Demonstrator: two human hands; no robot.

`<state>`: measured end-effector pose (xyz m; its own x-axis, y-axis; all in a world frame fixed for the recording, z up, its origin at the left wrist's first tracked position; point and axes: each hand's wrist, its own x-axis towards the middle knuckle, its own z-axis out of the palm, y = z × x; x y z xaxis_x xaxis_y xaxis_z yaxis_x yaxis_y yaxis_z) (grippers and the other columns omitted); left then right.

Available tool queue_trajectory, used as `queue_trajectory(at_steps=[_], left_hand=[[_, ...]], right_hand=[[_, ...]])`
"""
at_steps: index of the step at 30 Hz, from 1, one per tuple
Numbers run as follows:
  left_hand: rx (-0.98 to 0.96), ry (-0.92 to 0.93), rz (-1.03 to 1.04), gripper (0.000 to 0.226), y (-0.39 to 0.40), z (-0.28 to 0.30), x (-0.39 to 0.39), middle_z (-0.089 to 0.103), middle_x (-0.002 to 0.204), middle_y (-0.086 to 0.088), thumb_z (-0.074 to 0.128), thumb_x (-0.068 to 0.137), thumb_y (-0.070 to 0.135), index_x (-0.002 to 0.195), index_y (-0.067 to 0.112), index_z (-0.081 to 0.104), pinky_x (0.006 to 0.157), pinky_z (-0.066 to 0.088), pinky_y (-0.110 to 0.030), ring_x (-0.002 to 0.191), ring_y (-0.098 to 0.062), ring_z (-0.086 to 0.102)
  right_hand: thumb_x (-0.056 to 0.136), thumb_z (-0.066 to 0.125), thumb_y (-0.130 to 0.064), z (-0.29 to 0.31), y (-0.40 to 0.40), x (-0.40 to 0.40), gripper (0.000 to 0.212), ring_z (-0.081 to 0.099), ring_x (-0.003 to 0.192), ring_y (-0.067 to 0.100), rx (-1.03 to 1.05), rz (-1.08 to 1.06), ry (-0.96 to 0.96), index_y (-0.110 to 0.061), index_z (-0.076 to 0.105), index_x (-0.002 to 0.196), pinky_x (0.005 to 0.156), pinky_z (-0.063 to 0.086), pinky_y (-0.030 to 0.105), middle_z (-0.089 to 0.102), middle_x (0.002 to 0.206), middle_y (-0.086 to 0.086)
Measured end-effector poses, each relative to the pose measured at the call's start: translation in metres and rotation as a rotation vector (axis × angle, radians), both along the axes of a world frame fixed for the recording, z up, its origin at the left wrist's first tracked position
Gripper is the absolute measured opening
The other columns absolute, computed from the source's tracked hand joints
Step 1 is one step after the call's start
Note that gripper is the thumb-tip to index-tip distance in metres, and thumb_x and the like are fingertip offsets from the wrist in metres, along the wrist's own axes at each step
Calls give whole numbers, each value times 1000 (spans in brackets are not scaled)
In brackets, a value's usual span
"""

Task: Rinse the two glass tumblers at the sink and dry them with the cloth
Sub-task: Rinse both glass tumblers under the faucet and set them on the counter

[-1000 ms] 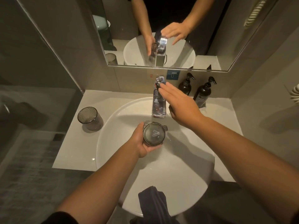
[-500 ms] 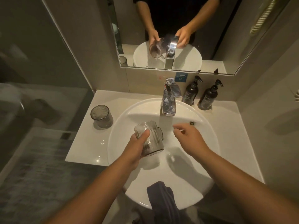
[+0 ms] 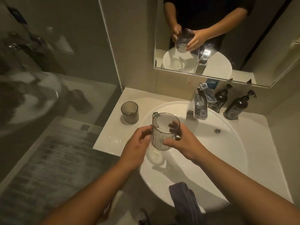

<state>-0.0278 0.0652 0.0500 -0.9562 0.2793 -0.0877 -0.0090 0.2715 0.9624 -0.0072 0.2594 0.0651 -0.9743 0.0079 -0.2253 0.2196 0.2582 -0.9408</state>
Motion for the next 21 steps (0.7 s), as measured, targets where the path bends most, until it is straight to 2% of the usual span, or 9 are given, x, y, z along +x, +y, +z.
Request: queue_trajectory(at_steps=[3,4,6,8,10,12,15,18,21], left_hand=[[48,-7,135,37,-22,0,-6,65,115,21,67,93,12,107,44,56,99,54,-35,106,-2,66],[79,-21,171,43,-30,0,-8,62,121,16,73,89,13,109,45,52,96,55,-34,105,-3,66],[66,-10,184,64,-49,0,-17,46,137,10,81,79,22,120,52,41,90,53,-28,109,0,61],[-68,31,115,87,-74,-4,-28,27,147,14,84,79,23,140,49,27,97,48,-24,121,3,50],[-174,30,23,99,-98,-8,-40,22,152,13,83,81,17,154,34,19,108,39,-24,133,-1,40],[-206,26,-43,93,-115,-11,-49,31,151,9,84,79,12,151,32,27,111,39,-28,133,-3,40],[-249,69,-45,78,-133,-23,-60,40,138,6,86,76,9,136,32,41,103,43,-27,121,1,46],[-316,58,-55,79,-144,-40,-70,39,140,-1,86,75,9,142,18,44,101,39,-25,120,-10,45],[-389,25,-94,81,-151,-56,-77,37,147,-7,85,77,10,146,8,41,104,35,-21,124,-11,41]], right_hand=[[61,90,-26,-3,-17,-15,83,49,120,6,77,84,60,-50,36,121,99,44,26,49,128,-9],[55,90,-34,-4,-24,-20,87,49,122,6,98,114,72,-51,35,121,100,44,28,47,131,-5],[51,90,-41,-7,-39,-32,96,48,124,5,93,171,79,-40,36,130,101,45,31,47,133,-5],[59,91,-28,-5,-53,-47,95,47,123,2,74,266,71,-33,33,134,102,44,28,49,130,-10],[64,89,-23,-4,-68,-63,92,47,122,4,119,371,77,-31,32,135,102,42,26,48,131,-10],[65,88,-26,-5,-83,-78,95,46,123,9,210,454,93,-26,31,141,100,43,27,46,135,-8],[65,88,-29,-15,-104,-93,100,45,123,10,309,533,119,-20,29,144,98,41,23,43,140,-2],[66,88,-25,-28,-121,-101,94,46,112,8,396,564,156,-14,32,140,91,34,12,48,134,4],[66,88,-27,-43,-132,-105,96,52,113,14,489,586,149,-14,28,140,90,39,18,52,133,6]])
